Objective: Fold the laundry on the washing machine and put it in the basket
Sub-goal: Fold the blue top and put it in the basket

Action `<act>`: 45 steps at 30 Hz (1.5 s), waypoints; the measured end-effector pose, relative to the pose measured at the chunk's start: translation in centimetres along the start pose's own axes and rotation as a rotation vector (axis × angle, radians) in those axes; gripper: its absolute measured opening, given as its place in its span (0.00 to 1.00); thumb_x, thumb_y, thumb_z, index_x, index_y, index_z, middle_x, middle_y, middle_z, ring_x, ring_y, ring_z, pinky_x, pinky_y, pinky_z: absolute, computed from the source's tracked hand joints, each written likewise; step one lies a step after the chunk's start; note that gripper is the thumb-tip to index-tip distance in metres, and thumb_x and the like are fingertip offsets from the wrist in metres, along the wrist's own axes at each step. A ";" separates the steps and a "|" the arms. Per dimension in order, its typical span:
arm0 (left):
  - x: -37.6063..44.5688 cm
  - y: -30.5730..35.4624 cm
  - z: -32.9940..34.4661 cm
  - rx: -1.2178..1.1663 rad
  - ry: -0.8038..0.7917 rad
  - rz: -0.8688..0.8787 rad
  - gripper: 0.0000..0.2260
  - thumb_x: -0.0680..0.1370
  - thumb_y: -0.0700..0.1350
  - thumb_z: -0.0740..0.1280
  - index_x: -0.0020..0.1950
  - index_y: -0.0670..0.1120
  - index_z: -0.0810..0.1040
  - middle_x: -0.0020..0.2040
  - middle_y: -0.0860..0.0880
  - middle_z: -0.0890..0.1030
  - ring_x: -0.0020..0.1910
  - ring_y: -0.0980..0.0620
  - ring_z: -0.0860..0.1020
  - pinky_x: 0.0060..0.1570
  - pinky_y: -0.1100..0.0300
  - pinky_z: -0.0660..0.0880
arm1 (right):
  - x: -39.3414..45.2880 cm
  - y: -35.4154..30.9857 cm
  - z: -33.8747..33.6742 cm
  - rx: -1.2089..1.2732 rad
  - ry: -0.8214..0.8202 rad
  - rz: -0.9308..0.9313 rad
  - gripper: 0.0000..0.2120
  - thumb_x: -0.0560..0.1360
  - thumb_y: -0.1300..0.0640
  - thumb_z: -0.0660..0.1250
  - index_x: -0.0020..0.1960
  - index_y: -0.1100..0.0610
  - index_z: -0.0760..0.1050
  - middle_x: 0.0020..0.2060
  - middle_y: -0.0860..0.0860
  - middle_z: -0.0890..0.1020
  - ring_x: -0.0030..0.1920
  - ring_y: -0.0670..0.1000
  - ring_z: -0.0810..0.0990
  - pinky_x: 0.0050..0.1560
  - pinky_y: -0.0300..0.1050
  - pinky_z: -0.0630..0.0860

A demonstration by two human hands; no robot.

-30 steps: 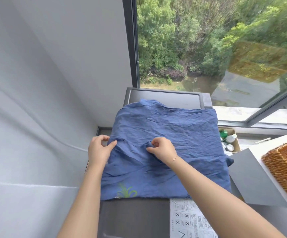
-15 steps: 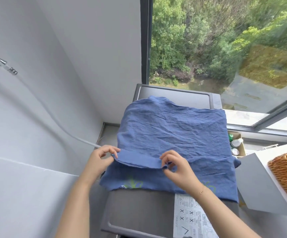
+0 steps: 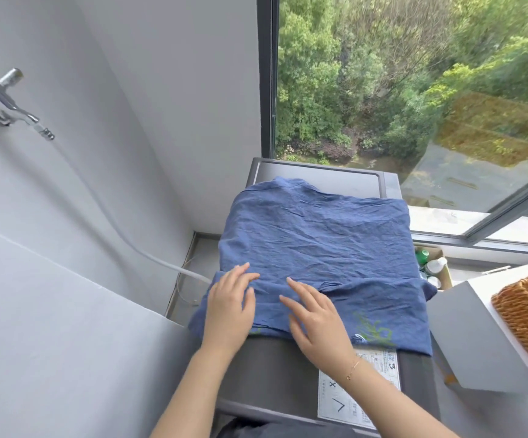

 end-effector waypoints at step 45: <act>23.4 -0.4 11.0 -0.040 -0.165 -0.397 0.11 0.77 0.40 0.64 0.59 0.44 0.77 0.59 0.44 0.74 0.54 0.42 0.76 0.51 0.53 0.72 | 12.1 31.2 -10.8 0.081 0.105 0.950 0.19 0.71 0.59 0.67 0.61 0.58 0.72 0.61 0.58 0.71 0.50 0.61 0.78 0.54 0.52 0.74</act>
Point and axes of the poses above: each hand's wrist, its own x-axis towards the middle knuckle, its own z-axis out of the palm, y = z × x, the point moved 10 cm from there along x, towards the middle knuckle
